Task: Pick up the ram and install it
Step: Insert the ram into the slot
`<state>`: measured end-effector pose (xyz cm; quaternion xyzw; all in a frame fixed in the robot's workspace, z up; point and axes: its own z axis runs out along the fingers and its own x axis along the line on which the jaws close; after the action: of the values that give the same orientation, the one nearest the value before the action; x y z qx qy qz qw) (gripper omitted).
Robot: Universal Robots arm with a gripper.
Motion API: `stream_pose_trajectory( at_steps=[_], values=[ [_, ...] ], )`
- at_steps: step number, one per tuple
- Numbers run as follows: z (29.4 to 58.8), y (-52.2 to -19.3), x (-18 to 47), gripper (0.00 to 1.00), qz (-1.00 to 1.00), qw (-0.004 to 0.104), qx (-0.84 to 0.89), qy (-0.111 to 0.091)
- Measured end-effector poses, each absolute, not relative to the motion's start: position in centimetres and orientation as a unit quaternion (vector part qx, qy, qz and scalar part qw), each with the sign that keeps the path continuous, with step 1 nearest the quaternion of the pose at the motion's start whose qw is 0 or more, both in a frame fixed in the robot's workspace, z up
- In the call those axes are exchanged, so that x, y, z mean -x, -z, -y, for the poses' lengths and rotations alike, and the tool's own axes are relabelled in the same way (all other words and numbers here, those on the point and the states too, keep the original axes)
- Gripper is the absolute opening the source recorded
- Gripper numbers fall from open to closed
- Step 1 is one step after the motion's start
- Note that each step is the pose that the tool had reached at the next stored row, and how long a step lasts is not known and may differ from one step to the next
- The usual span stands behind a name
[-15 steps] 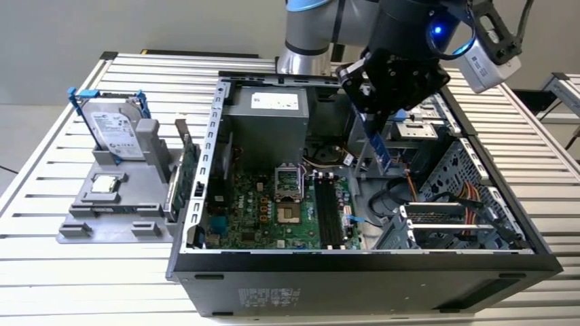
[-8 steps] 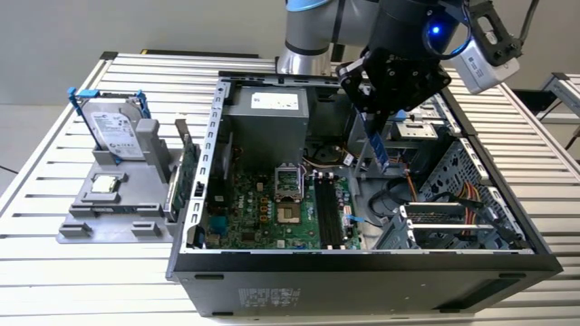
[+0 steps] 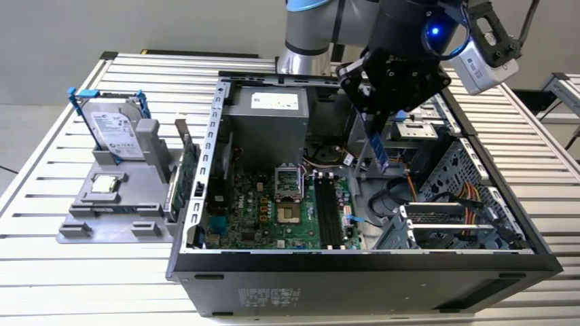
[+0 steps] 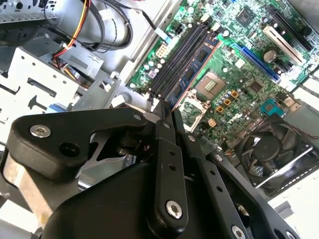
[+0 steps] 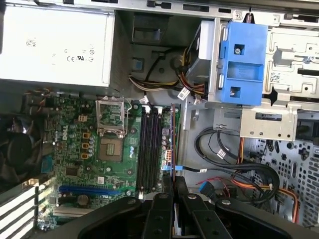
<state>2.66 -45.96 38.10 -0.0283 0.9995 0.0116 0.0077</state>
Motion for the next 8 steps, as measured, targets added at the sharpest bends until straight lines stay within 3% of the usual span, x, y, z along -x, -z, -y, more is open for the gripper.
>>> stream_pose_trajectory(
  at_steps=[8],
  values=[
    [45.96, -37.06, -2.65, 0.00, -1.000, 0.008, 0.022, -0.009]
  ],
)
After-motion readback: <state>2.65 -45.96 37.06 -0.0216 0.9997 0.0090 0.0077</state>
